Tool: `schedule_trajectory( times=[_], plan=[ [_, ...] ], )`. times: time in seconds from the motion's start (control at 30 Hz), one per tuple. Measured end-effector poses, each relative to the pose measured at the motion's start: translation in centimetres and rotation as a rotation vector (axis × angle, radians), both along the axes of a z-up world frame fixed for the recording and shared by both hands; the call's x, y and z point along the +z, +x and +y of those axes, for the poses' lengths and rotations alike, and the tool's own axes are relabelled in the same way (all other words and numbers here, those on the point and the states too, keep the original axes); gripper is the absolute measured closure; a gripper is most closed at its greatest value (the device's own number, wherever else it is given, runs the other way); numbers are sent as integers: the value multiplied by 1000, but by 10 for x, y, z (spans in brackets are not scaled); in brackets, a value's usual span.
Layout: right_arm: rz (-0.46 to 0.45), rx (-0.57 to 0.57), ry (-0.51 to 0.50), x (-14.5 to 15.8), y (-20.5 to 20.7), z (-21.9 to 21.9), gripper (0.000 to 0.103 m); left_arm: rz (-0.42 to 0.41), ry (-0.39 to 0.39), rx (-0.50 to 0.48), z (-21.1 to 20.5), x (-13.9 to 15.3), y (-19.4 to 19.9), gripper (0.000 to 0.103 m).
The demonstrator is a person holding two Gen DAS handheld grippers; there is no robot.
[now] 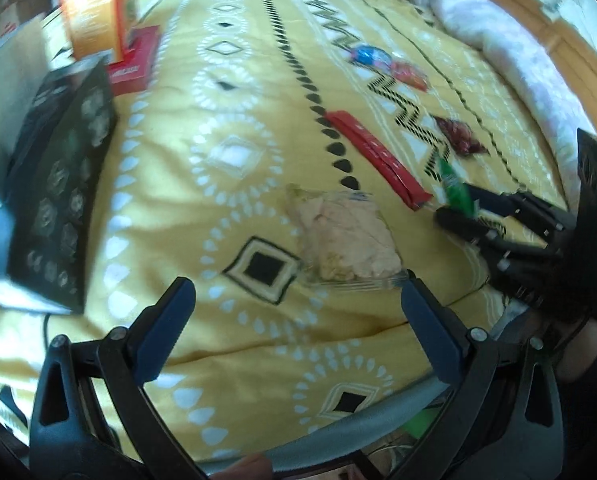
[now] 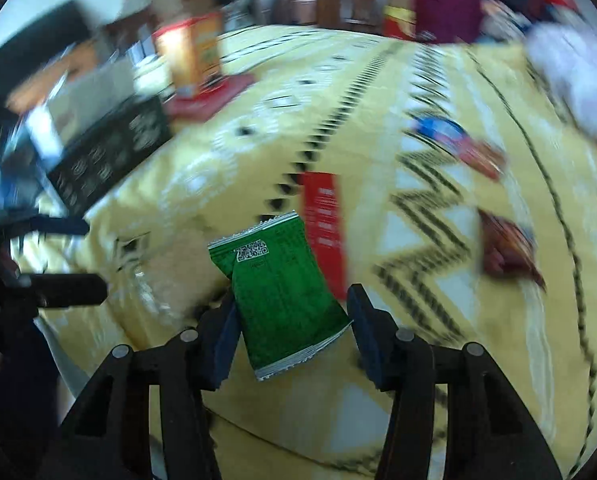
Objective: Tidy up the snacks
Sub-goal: 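Grasp the green snack bag with the right gripper while the left gripper grasps the clear bread bag, then carry both bags over the basin and open both grippers to drop them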
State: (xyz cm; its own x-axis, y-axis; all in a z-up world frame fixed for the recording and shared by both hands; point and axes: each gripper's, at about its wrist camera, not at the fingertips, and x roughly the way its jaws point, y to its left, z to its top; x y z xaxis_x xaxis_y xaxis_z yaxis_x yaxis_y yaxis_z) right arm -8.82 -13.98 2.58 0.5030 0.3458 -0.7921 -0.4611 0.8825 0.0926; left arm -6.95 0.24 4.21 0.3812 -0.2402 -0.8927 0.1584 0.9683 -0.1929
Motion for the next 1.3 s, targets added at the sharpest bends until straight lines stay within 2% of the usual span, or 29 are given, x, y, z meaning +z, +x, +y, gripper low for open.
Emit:
schedule_trajectory(
  times=[0.07, 0.17, 0.27, 0.33, 0.43, 0.5, 0.53, 0.57, 0.6, 0.77, 0.97, 1.13, 1.3],
  plan=[
    [27, -46, 10, -4, 0, -23, 48, 17, 9, -54, -14, -9, 7, 0],
    [54, -83, 31, -9, 1, -43, 48, 11, 37, -77, -31, -19, 20, 0],
    [71, -91, 57, -12, 1, -49, 48, 28, 30, -57, -38, -30, 34, 0],
    [78, -83, 63, -15, 0, -46, 48, 41, 54, -43, -40, -39, 42, 0],
    [89, -77, 77, -21, -2, -42, 48, 17, 74, -11, -39, -45, 43, 3],
    [89, -78, 86, -22, -1, -41, 47, -19, 104, -15, -41, -42, 37, 17],
    [89, -78, 89, -22, -1, -40, 47, -29, 106, -23, -41, -40, 35, 32],
    [88, -78, 94, -22, -1, -40, 47, -37, 101, -29, -39, -36, 33, 41],
    [87, -80, 100, -22, -1, -41, 48, -37, 92, -30, -37, -33, 34, 42],
    [72, -85, 121, -16, -2, -41, 47, -78, 57, -11, -27, -14, 33, 44],
    [33, -87, 131, 3, -2, -43, 47, -223, 74, -2, -23, 34, 30, 44],
    [-22, -97, 141, 35, 4, -47, 47, -379, 129, 24, -5, 86, 20, 44],
    [-102, -76, 159, 83, 18, -34, 47, -481, 151, 119, 39, 134, 11, 44]
  ],
)
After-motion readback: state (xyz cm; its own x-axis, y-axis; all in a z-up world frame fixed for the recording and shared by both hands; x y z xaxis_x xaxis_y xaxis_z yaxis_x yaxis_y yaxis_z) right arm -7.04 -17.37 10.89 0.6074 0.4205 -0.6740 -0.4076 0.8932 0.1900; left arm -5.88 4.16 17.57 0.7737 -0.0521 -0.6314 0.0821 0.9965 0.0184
